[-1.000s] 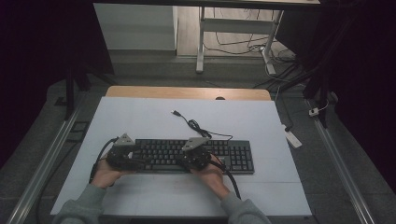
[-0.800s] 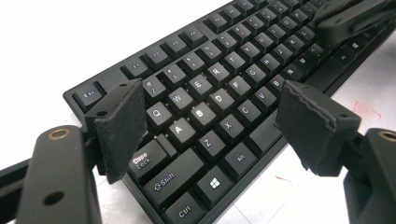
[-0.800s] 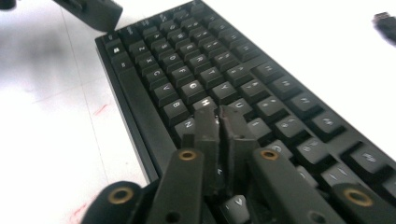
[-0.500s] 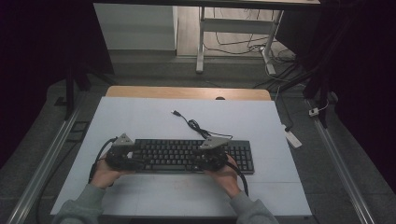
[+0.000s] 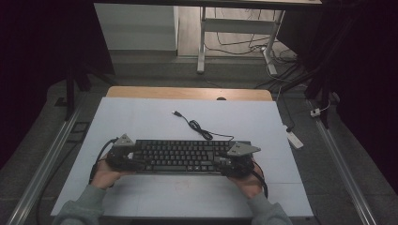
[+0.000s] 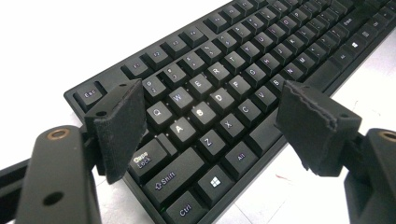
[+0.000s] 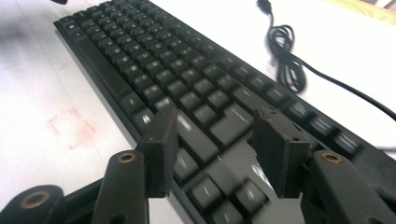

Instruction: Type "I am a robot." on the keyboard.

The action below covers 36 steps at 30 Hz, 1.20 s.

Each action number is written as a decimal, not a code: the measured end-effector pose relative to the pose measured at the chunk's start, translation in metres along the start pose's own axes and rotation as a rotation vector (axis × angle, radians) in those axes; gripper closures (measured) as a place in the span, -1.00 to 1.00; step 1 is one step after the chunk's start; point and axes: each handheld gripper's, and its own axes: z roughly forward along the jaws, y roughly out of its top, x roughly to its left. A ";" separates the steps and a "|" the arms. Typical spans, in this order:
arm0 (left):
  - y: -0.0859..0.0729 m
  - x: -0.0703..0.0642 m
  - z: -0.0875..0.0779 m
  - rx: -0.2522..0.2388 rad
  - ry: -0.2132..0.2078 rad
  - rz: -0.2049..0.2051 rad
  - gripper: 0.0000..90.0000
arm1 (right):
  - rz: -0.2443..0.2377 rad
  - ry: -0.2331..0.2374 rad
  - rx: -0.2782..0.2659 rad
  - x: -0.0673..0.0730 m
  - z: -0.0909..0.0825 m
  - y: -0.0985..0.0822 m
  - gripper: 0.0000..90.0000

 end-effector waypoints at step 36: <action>0.004 -0.022 0.011 -0.010 -0.057 0.084 0.98 | 0.064 -0.071 -0.007 -0.023 -0.042 -0.037 0.12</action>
